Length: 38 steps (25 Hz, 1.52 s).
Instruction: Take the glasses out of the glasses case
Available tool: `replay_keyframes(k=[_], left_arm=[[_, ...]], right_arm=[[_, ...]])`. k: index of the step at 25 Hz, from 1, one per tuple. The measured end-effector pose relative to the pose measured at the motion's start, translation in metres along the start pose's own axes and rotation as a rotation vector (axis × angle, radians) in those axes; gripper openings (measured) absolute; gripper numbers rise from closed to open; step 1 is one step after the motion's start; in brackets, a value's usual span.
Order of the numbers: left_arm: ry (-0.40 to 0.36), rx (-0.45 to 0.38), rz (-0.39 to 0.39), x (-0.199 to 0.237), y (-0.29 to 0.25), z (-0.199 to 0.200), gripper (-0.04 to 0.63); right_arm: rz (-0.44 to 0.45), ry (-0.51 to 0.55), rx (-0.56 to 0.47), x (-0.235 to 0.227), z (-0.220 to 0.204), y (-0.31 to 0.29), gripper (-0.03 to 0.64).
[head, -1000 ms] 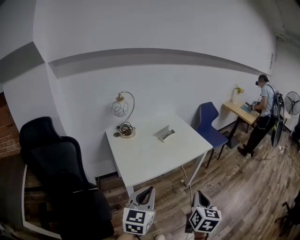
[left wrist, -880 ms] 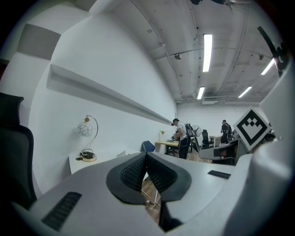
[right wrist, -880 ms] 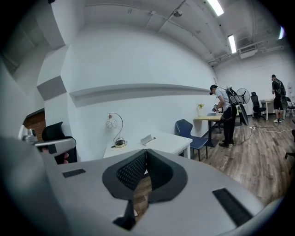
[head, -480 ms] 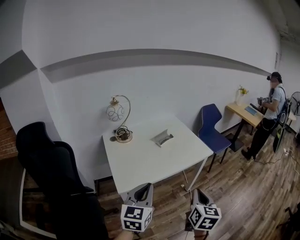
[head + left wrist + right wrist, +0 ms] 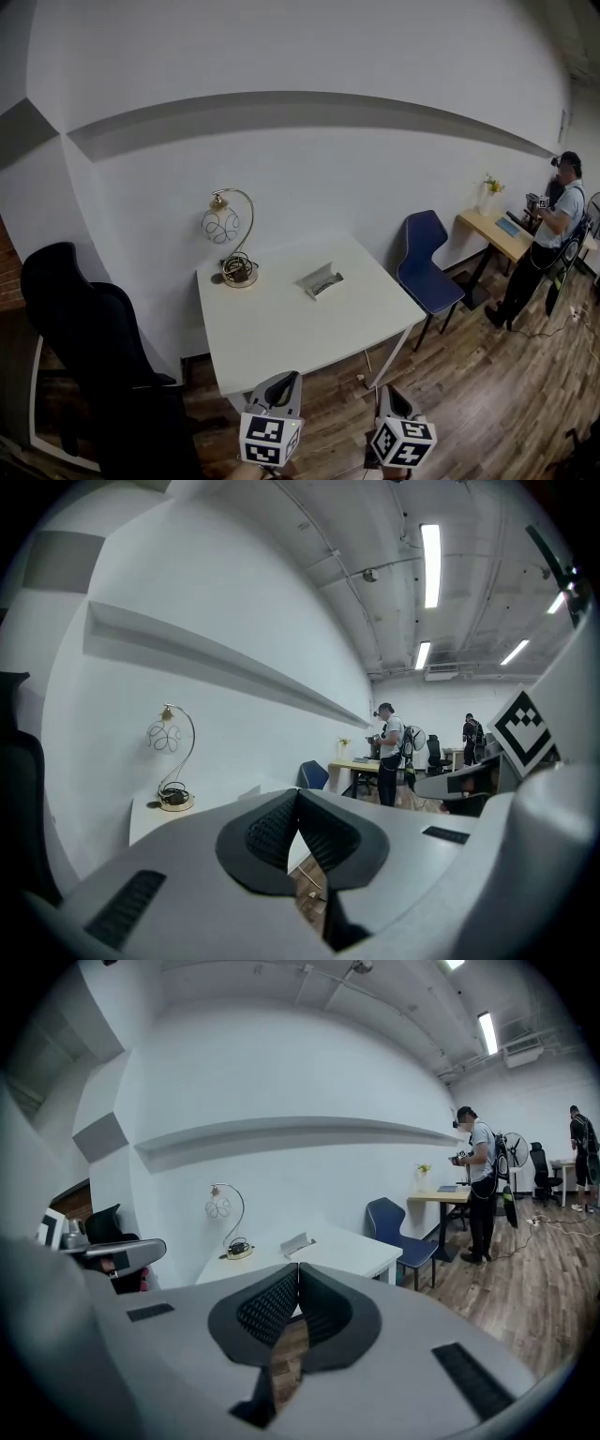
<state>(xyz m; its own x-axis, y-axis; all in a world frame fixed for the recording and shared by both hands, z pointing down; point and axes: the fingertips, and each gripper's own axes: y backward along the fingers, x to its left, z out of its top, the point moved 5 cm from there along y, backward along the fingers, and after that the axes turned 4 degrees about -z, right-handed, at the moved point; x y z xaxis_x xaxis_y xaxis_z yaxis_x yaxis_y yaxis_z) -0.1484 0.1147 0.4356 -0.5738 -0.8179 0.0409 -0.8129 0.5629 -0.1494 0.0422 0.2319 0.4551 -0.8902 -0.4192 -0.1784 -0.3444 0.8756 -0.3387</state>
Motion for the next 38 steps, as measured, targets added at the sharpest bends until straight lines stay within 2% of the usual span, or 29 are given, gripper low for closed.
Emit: replay_keyframes(k=[7, 17, 31, 38], left_arm=[[0.009, 0.010, 0.007, 0.011, -0.033, -0.001, 0.017], [0.018, -0.020, 0.006, 0.027, -0.099, 0.009, 0.017], [0.044, -0.060, 0.025, 0.065, -0.218, 0.042, 0.017], [0.065, -0.071, 0.065, 0.099, -0.260, 0.050, 0.017]], right_arm=[[-0.017, 0.007, 0.014, -0.015, 0.003, -0.024, 0.032], [-0.021, 0.027, -0.015, -0.034, 0.034, -0.082, 0.032], [-0.042, 0.044, -0.045, -0.072, 0.103, -0.190, 0.032], [0.005, 0.072, -0.041, -0.064, 0.127, -0.249, 0.032]])
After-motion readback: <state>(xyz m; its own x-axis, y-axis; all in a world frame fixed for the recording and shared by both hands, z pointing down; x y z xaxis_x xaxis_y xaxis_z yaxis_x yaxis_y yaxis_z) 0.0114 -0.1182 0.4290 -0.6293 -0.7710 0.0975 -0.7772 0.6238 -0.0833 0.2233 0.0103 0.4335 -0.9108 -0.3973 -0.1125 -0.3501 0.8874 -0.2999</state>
